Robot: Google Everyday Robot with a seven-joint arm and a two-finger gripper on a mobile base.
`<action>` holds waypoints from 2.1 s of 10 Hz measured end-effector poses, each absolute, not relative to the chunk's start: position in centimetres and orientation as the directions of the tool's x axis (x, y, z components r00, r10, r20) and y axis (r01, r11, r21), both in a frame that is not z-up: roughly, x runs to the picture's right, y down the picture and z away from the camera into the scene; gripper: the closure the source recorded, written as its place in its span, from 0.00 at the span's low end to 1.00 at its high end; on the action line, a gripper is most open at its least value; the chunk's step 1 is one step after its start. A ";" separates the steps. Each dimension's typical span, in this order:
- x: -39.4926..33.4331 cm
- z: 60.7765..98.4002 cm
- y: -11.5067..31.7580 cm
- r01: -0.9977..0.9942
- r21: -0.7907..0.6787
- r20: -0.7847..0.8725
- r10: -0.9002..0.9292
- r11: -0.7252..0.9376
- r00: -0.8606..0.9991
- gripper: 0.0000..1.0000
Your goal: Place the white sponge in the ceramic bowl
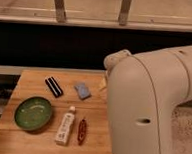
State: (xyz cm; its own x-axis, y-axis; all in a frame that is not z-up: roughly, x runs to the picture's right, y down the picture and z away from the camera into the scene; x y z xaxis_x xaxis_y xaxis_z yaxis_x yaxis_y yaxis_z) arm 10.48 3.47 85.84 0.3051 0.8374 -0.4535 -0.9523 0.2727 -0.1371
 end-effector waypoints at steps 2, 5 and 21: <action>10.5 85.8 3.5 -0.952 -0.137 -0.453 0.837 0.273 0.305 0.20; 10.5 85.8 3.5 -0.952 -0.137 -0.454 0.837 0.273 0.305 0.20; 5.7 86.6 3.2 -0.921 -0.203 -0.437 0.810 0.334 0.390 0.20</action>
State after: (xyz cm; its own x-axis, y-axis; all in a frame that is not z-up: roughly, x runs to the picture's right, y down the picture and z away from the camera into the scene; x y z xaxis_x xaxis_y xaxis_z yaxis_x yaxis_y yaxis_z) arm 5.68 3.25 86.61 0.3902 0.8104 -0.4371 -0.9206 0.3339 -0.2027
